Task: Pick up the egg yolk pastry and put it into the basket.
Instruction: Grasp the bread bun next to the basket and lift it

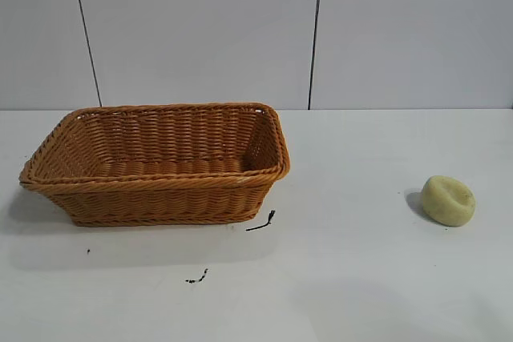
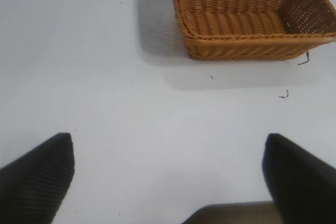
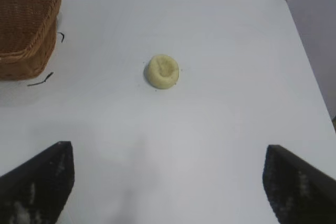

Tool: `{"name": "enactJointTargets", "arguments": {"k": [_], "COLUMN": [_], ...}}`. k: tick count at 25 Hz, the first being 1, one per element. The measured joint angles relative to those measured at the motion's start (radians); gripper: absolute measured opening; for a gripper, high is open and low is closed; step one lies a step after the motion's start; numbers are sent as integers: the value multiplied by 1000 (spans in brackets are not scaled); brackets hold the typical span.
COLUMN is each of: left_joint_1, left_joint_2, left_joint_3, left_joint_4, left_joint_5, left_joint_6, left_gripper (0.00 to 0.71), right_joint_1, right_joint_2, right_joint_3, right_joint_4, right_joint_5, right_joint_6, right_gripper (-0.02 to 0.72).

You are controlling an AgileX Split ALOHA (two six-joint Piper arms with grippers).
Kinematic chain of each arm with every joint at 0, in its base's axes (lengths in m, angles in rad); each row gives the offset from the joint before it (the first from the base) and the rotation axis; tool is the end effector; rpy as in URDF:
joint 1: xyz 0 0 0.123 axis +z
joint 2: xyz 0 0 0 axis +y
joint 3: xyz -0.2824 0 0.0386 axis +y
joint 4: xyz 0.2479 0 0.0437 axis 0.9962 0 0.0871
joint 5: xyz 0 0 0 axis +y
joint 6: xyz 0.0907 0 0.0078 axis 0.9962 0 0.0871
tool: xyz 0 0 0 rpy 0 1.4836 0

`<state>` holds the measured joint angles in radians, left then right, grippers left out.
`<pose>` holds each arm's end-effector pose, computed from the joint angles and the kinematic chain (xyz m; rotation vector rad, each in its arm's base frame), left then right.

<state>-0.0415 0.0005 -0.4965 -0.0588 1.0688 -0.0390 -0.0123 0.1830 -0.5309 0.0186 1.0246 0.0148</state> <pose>-0.0050 -0.0045 0.2757 0.0054 2.0571 -0.1204 0.0231 0.0012 0.2872 0.0305 2.1600 0.0242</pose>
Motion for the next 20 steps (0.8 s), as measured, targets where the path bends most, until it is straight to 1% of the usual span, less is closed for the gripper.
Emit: {"name": "enactJointTargets", "arguments": {"k": [8, 11, 16, 20], "left_joint_1": [0, 0, 0, 0], "left_joint_2": [0, 0, 0, 0], "left_joint_3": [0, 0, 0, 0], "left_joint_4": [0, 0, 0, 0], "left_joint_5": [0, 0, 0, 0], "left_joint_6": [0, 0, 0, 0], "left_gripper": [695, 695, 695, 695], "right_joint_1": [0, 0, 0, 0], "right_joint_2": [506, 693, 1004, 1238], "right_joint_3": [-155, -224, -362, -497], "right_joint_4": [0, 0, -7, -7], "right_joint_5": [-10, -39, -110, -112], "right_joint_6": [0, 0, 0, 0], "right_gripper": [689, 689, 689, 689]}}
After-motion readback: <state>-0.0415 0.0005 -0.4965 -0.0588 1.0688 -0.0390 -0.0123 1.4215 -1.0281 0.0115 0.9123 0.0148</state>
